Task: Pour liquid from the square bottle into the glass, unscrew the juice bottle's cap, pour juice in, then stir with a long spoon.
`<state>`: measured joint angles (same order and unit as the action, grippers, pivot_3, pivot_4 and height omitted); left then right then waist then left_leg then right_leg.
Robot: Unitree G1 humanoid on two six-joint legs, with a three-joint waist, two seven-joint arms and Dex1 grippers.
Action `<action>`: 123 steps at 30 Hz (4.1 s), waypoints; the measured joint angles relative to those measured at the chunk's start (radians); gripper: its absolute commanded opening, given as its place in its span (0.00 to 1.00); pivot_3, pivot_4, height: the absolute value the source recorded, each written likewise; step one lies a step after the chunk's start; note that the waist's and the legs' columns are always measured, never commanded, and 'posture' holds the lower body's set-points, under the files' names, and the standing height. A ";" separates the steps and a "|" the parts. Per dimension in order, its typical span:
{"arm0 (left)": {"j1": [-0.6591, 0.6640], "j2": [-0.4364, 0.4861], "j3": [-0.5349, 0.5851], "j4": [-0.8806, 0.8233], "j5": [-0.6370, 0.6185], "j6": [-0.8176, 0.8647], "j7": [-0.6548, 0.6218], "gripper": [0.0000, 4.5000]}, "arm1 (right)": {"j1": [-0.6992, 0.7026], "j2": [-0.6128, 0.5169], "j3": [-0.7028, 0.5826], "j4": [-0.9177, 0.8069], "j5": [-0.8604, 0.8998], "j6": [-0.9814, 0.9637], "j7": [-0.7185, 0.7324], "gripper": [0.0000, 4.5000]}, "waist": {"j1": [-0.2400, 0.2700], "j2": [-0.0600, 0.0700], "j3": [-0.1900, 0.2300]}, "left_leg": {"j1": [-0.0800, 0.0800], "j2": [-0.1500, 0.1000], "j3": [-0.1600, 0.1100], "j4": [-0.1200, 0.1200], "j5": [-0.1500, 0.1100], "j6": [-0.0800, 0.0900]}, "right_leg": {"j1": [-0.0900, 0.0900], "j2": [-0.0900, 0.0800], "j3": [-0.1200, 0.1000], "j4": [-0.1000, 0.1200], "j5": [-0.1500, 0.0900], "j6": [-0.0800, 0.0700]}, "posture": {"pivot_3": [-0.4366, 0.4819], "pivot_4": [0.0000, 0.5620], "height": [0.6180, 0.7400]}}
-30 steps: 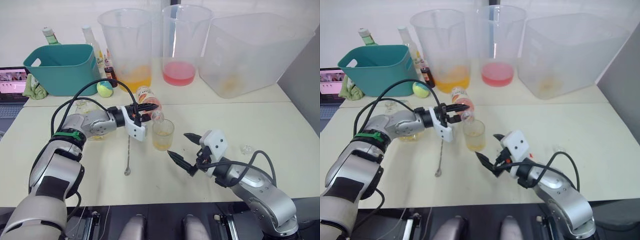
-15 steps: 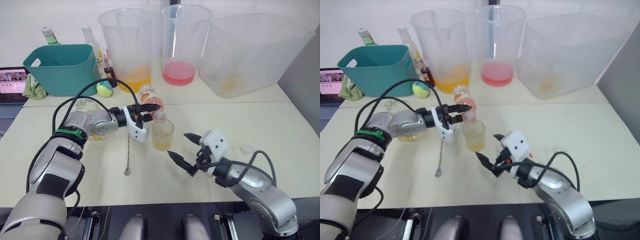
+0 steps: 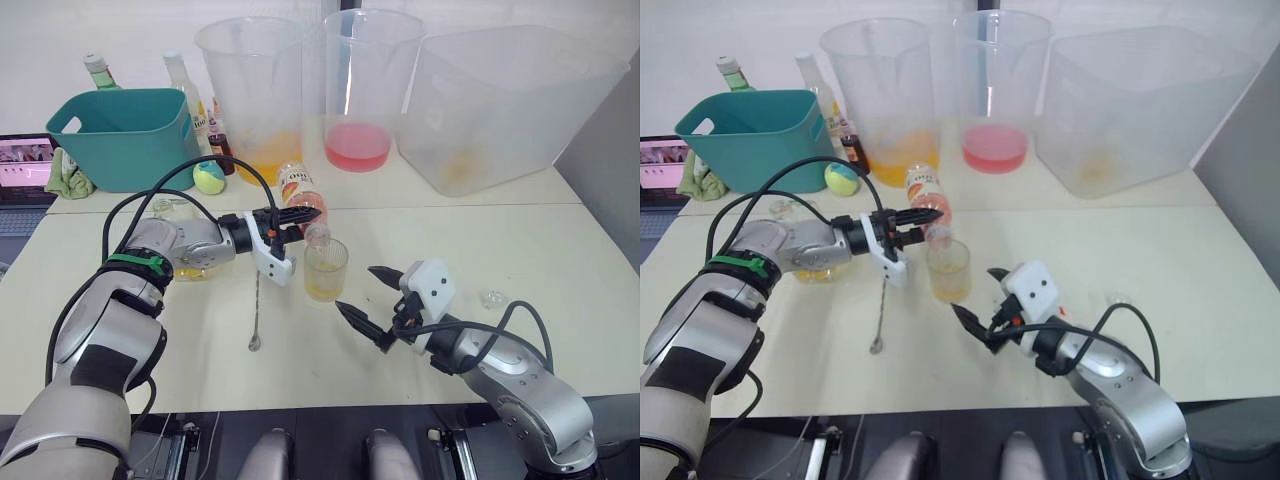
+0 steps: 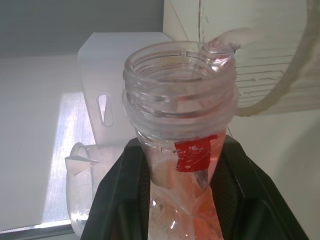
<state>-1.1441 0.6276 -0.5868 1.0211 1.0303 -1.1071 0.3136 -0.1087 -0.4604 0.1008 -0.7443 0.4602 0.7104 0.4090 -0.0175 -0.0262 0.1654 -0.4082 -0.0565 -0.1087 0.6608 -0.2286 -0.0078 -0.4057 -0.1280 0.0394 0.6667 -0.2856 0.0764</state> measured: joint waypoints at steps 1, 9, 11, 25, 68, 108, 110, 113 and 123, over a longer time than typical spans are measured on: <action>-0.002 0.000 -0.002 0.000 0.004 0.000 0.003 0.28 | 0.000 0.000 0.000 0.000 0.000 0.000 0.000 0.99 | 0.000 0.000 0.000 | 0.000 0.000 0.000 0.000 0.000 0.000 | 0.000 0.000 0.000 0.000 0.000 0.000 | 0.48 0.27 0.91; -0.021 0.002 -0.025 -0.001 0.029 0.004 0.034 0.28 | 0.000 0.000 0.000 0.000 0.000 0.000 0.000 0.99 | -0.001 0.000 0.000 | 0.000 0.000 0.000 0.000 0.000 0.000 | 0.000 0.000 0.000 0.000 0.000 0.000 | 0.48 0.27 0.91; -0.021 0.002 -0.027 -0.001 0.030 0.005 0.037 0.28 | 0.000 0.000 0.000 0.000 0.000 0.000 0.000 0.99 | -0.001 0.000 0.000 | 0.000 0.000 0.000 0.000 0.000 0.000 | 0.000 0.000 0.000 0.000 0.000 0.000 | 0.48 0.27 0.91; -0.014 -0.029 0.008 0.056 -0.160 -0.026 -0.148 0.28 | 0.000 0.001 0.000 0.000 0.000 0.000 0.000 0.99 | -0.001 0.000 0.000 | 0.000 0.000 0.000 0.000 0.000 0.000 | 0.000 0.000 0.000 0.001 0.000 0.000 | 0.48 0.27 0.91; 0.852 0.413 1.145 -1.237 -1.855 1.804 -1.346 0.28 | -0.664 -0.095 0.065 0.601 0.148 -0.056 0.691 0.99 | -0.062 0.001 0.000 | 0.001 0.003 -0.009 0.000 -0.002 0.002 | -0.005 0.000 0.001 0.012 0.000 0.000 | 0.48 0.27 0.91; 0.519 0.420 0.952 -0.287 -1.404 1.340 -1.417 0.28 | -0.425 -0.124 -0.010 0.264 0.254 0.040 0.524 0.99 | -0.024 -0.004 -0.001 | -0.001 0.004 0.004 0.000 -0.002 0.000 | -0.016 -0.002 -0.002 0.016 0.002 -0.004 | 0.48 0.27 0.91; 0.519 0.420 0.958 -0.279 -1.408 1.336 -1.418 0.37 | -0.425 -0.129 -0.017 0.265 0.260 0.045 0.516 1.00 | -0.025 -0.004 -0.001 | -0.001 0.004 0.004 0.000 -0.002 0.000 | -0.016 -0.002 -0.002 0.016 0.002 -0.004 | 0.48 0.27 0.91; 0.523 0.420 0.981 -0.280 -1.435 1.372 -1.431 0.63 | -0.427 -0.140 -0.020 0.267 0.260 0.048 0.507 1.00 | -0.027 -0.004 -0.001 | -0.001 0.004 0.004 0.000 -0.002 0.000 | -0.016 -0.002 -0.002 0.017 0.002 -0.004 | 0.48 0.27 0.91; 0.720 0.475 1.141 -0.443 -1.534 1.504 -1.469 0.99 | -0.406 -0.201 -0.113 0.251 0.312 0.078 0.475 1.00 | -0.028 -0.004 -0.001 | -0.001 0.005 0.001 0.000 -0.003 0.000 | -0.017 -0.002 -0.001 0.016 0.002 -0.004 | 0.48 0.27 0.91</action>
<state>-0.4240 1.1028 0.5542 0.5778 -0.5034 0.3964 -1.1557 -0.5146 -0.6610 -0.0119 -0.4932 0.7723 0.7886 0.8844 -0.0457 -0.0298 0.1647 -0.4096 -0.0512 -0.1074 0.6607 -0.2313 -0.0074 -0.4225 -0.1303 0.0381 0.6823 -0.2834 0.0727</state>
